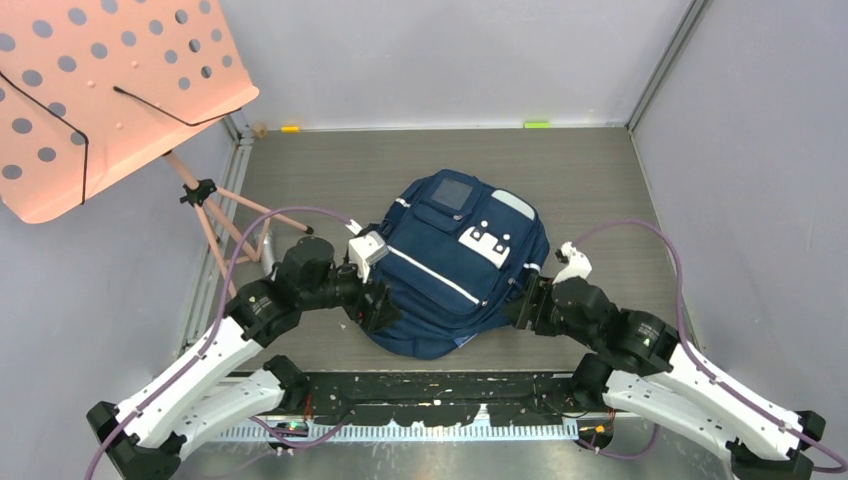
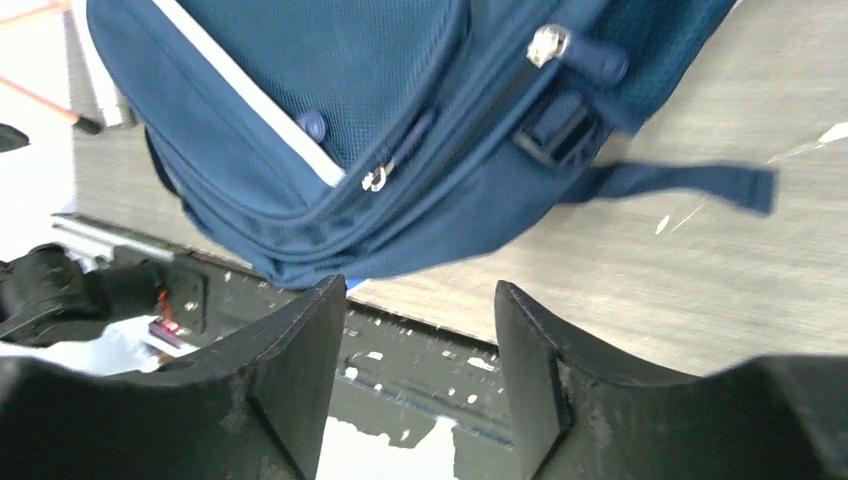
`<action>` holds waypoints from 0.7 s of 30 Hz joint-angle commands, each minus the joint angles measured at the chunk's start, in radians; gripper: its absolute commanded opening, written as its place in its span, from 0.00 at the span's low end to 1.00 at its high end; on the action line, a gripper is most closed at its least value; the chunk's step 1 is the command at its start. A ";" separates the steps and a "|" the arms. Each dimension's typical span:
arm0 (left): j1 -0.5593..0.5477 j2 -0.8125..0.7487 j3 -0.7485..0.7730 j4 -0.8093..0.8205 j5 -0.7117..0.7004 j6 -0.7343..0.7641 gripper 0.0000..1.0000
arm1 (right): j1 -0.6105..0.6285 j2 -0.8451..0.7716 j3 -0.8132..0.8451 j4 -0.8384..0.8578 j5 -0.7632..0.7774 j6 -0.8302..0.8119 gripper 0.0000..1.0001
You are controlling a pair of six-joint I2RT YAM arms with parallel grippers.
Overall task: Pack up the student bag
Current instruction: Adjust the book in the student bag.
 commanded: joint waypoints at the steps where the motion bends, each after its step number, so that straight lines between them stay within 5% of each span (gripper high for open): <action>1: -0.071 0.056 0.043 0.031 0.024 0.092 0.79 | 0.002 -0.098 -0.124 0.088 -0.165 0.215 0.59; 11: -0.402 0.234 0.146 -0.002 -0.289 0.292 0.79 | 0.099 -0.009 -0.326 0.369 -0.180 0.347 0.50; 21: -0.472 0.301 0.108 0.042 -0.370 0.345 0.84 | 0.237 0.170 -0.441 0.915 0.134 0.354 0.38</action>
